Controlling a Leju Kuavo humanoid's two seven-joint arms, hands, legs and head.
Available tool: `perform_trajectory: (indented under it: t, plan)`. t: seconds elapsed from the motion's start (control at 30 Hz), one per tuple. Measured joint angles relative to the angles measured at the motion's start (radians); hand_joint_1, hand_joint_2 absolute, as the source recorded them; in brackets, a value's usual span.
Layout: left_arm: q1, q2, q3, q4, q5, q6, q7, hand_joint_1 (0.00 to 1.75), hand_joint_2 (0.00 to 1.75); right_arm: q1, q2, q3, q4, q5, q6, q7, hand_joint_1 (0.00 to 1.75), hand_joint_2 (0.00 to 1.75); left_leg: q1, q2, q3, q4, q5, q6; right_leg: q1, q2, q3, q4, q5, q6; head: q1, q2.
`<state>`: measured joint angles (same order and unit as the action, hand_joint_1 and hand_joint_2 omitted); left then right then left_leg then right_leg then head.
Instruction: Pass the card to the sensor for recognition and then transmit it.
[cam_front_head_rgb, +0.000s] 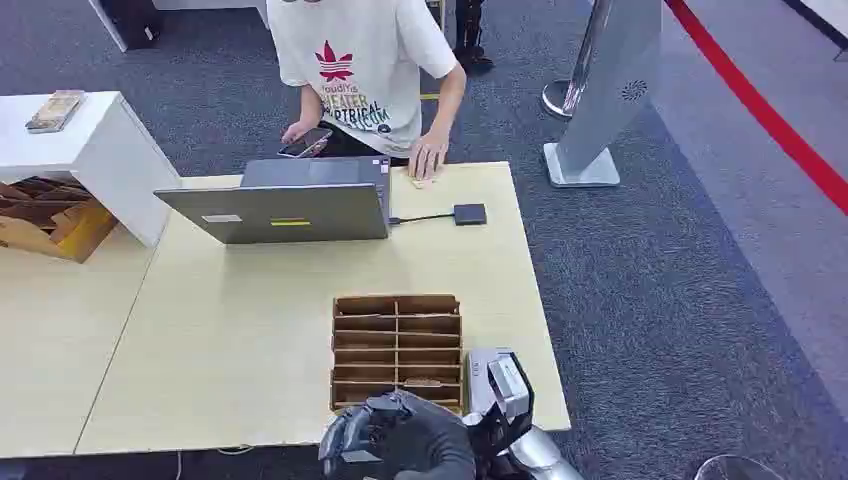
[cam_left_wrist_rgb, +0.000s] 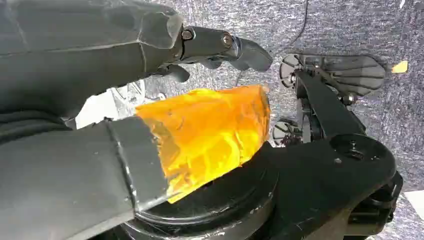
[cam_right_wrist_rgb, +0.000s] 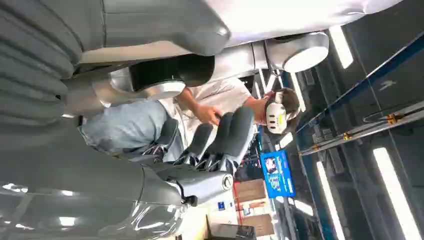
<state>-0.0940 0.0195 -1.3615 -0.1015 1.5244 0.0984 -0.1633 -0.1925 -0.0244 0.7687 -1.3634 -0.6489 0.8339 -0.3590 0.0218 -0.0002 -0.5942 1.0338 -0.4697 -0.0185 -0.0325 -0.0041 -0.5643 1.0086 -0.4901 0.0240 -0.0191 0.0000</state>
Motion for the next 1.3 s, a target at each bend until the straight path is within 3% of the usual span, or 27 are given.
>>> perform_trajectory:
  t: [0.23, 0.43, 0.77, 1.13, 1.2, 1.23, 1.27, 1.3]
  plan:
    - [0.000, 0.000, 0.000, 0.000, 0.000, 0.000, 0.000, 0.00, 0.00, 0.000, 0.000, 0.000, 0.000, 0.000, 0.000, 0.000, 0.82, 1.75, 0.000, 0.000, 0.000, 0.000, 0.000, 0.000, 0.000, 0.000, 0.000, 0.000, 0.000, 0.000, 0.000, 0.000]
    - [0.000, 0.000, 0.000, 0.000, 0.000, 0.000, 0.000, 0.00, 0.00, 0.000, 0.000, 0.000, 0.000, 0.000, 0.000, 0.000, 0.73, 1.75, 0.000, 0.000, 0.000, 0.000, 0.000, 0.000, 0.000, 0.000, 0.000, 0.000, 0.000, 0.000, 0.000, 0.000]
    - [0.003, 0.000, 0.000, 0.000, 0.000, -0.002, 0.000, 0.00, 0.00, 0.000, 0.000, 0.000, 0.000, 0.000, 0.000, 0.000, 0.82, 1.75, 0.000, 0.000, 0.000, 0.000, 0.000, 0.000, 0.000, 0.000, 0.000, 0.000, 0.000, 0.000, 0.000, 0.000]
    - [0.004, 0.000, 0.000, 0.000, 0.000, -0.002, 0.000, 0.00, 0.00, 0.000, 0.000, 0.001, 0.000, 0.000, 0.000, 0.000, 0.68, 1.75, 0.000, 0.000, 0.000, 0.000, 0.000, 0.000, 0.000, 0.000, 0.000, 0.000, 0.000, 0.000, 0.000, 0.000]
    - [0.004, 0.000, 0.000, 0.000, 0.000, -0.002, 0.000, 0.00, 0.00, 0.000, 0.000, 0.001, 0.000, 0.002, -0.001, 0.000, 0.72, 1.75, 0.000, 0.000, 0.000, 0.000, 0.000, 0.000, 0.000, 0.000, 0.000, 0.000, 0.000, 0.000, 0.000, 0.000]
    - [0.004, 0.000, 0.000, 0.000, 0.000, -0.002, 0.000, 0.00, 0.00, 0.000, 0.000, 0.001, 0.000, 0.002, -0.002, 0.000, 0.87, 1.75, 0.000, 0.000, 0.000, 0.000, 0.000, 0.000, 0.000, 0.000, 0.000, 0.000, 0.000, 0.000, 0.000, 0.000]
    - [0.004, 0.000, 0.000, 0.000, 0.000, -0.002, 0.000, 0.00, 0.00, 0.000, 0.000, 0.001, 0.000, 0.003, -0.004, 0.000, 1.13, 1.75, 0.000, 0.000, 0.000, 0.000, 0.000, 0.000, 0.000, 0.000, 0.000, 0.000, 0.000, 0.000, 0.000, 0.000]
    - [0.004, 0.000, 0.000, 0.000, 0.000, -0.002, 0.001, 0.00, 0.00, 0.001, 0.000, 0.001, 0.000, 0.005, -0.014, 0.000, 1.12, 1.75, 0.000, 0.000, 0.000, 0.000, 0.000, 0.000, 0.000, 0.000, 0.000, 0.000, 0.000, 0.000, 0.000, 0.000]
